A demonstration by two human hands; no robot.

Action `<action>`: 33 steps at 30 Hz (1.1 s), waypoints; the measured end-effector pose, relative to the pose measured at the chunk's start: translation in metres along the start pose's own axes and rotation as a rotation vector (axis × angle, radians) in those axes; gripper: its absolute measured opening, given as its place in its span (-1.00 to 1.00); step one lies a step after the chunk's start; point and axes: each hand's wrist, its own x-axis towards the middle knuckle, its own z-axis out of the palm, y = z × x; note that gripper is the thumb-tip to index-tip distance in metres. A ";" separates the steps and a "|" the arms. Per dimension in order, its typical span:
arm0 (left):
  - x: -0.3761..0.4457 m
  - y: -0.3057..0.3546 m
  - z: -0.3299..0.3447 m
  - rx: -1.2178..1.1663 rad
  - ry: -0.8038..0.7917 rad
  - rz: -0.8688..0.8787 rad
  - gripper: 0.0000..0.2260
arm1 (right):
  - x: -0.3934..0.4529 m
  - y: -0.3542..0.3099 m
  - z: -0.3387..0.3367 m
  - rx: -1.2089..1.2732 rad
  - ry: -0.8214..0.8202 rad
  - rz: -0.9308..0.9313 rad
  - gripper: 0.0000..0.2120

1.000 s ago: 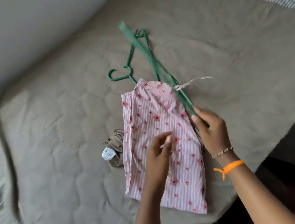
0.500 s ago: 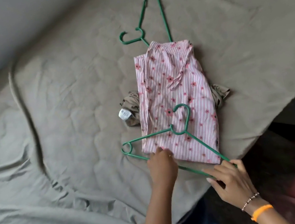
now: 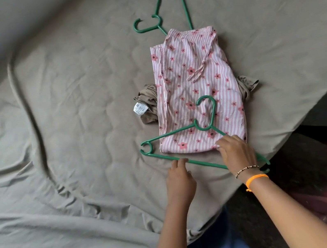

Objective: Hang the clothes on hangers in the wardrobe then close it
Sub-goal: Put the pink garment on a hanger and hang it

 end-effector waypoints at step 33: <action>-0.064 -0.012 -0.020 -1.049 -0.005 -0.736 -0.82 | -0.036 -0.034 -0.038 0.248 -0.149 0.109 -0.88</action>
